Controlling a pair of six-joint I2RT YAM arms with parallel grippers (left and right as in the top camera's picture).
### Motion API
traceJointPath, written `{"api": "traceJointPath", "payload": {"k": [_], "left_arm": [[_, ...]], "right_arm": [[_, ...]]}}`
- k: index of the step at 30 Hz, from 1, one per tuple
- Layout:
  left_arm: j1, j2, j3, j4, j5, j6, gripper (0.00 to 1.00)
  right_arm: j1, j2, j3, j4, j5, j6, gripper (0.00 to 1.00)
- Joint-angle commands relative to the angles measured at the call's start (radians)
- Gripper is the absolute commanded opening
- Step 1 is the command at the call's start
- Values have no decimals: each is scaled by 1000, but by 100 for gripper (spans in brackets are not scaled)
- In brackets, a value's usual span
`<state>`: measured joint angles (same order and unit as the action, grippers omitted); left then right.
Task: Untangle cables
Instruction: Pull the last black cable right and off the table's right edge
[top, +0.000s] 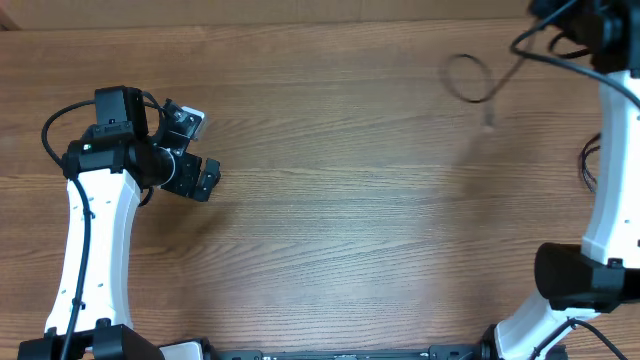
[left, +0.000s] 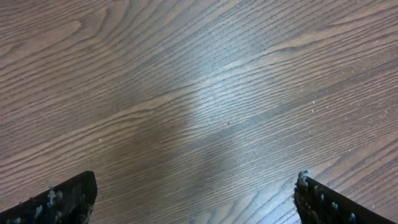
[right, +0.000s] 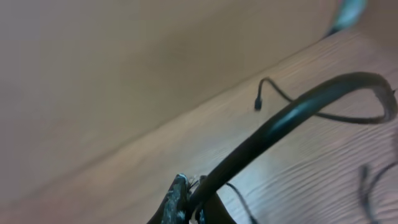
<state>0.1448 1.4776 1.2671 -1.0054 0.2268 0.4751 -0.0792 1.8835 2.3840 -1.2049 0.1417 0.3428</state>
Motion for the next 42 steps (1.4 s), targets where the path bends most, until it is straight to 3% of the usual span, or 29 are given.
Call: {"api": "traceJointPath", "payload": {"k": [1, 11, 26, 40, 41, 42], "left_arm": [[5, 6, 11, 0, 2, 16, 100], [5, 6, 11, 0, 2, 16, 100], [5, 6, 11, 0, 2, 16, 100], [5, 6, 11, 0, 2, 16, 100], [5, 6, 11, 0, 2, 16, 100], [5, 6, 11, 0, 2, 16, 100]], "right_arm": [[-84, -9, 17, 52, 82, -3, 4], [-251, 62, 6, 217, 82, -3, 4], [-270, 348, 6, 510, 88, -3, 4], [-286, 587, 6, 378, 181, 2, 4], [-288, 587, 6, 371, 177, 1, 5], [-290, 587, 6, 361, 174, 0, 14]]}}
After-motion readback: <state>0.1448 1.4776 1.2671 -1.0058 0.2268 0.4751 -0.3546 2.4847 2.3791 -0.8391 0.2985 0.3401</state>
